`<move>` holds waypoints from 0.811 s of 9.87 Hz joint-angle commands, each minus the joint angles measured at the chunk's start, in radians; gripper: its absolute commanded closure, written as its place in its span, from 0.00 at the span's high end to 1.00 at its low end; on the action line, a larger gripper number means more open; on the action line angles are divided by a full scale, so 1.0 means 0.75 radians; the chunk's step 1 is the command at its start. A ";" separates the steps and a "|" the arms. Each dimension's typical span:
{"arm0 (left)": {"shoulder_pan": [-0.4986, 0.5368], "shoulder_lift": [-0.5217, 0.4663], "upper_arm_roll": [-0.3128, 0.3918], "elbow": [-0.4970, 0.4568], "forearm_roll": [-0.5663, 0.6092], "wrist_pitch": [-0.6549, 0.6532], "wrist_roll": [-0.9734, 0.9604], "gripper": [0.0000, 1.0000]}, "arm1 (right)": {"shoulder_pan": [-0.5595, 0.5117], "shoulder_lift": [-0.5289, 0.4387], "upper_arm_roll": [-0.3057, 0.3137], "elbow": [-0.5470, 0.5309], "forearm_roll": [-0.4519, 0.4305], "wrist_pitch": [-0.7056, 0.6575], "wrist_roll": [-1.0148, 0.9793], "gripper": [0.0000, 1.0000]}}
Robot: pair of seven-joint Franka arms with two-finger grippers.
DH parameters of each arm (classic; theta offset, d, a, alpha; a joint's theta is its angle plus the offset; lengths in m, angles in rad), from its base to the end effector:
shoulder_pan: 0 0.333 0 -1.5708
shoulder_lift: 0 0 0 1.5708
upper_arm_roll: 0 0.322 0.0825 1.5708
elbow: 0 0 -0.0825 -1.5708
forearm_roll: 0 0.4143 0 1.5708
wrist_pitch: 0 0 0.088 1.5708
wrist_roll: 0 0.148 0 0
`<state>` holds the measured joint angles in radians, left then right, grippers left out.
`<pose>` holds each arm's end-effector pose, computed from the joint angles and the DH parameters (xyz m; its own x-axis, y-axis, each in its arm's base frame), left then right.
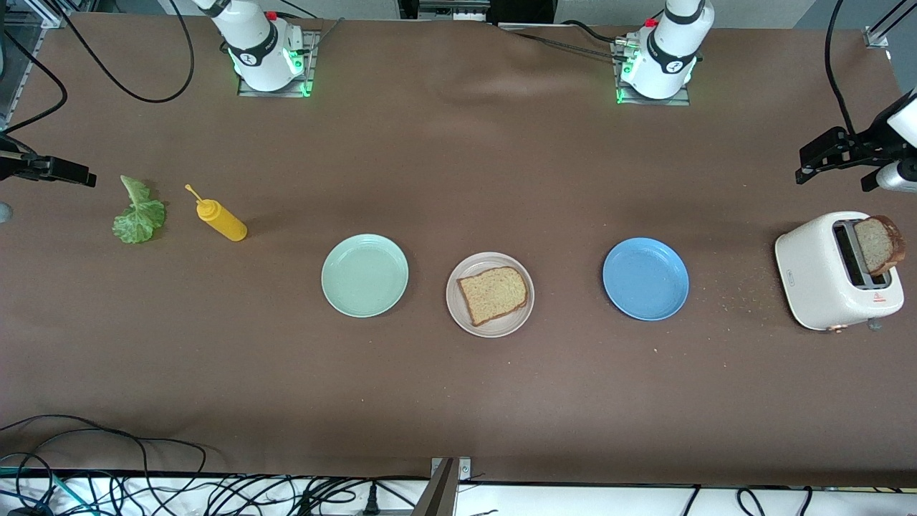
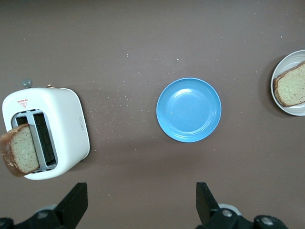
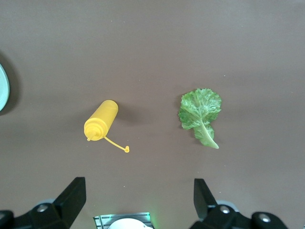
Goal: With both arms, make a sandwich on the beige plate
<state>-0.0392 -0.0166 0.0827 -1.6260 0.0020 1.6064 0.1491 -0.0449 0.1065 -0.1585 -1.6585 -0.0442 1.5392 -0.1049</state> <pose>0.5813 0.0259 0.5745 0.9944 -0.1055 -0.0031 -0.1055 -0.9944 -0.0002 0.5782 -0.1230 0.4825 0.9689 -0.0975 -0.2276 -0.0915 -0.9951 0.0365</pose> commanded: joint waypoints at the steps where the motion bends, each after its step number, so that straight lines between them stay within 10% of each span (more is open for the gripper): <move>1: -0.001 0.049 -0.004 0.092 0.022 -0.029 0.034 1.00 | -0.008 -0.007 0.003 0.008 0.004 -0.019 -0.024 1.00; 8: 0.001 0.055 -0.004 0.133 -0.023 -0.033 0.034 1.00 | -0.008 -0.003 -0.016 0.000 0.004 -0.017 -0.040 1.00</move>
<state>-0.0388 0.0085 0.0781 -1.5709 -0.0007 1.6064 0.1535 -0.0450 0.1068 -0.1625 -1.6587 -0.0442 1.5390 -0.1071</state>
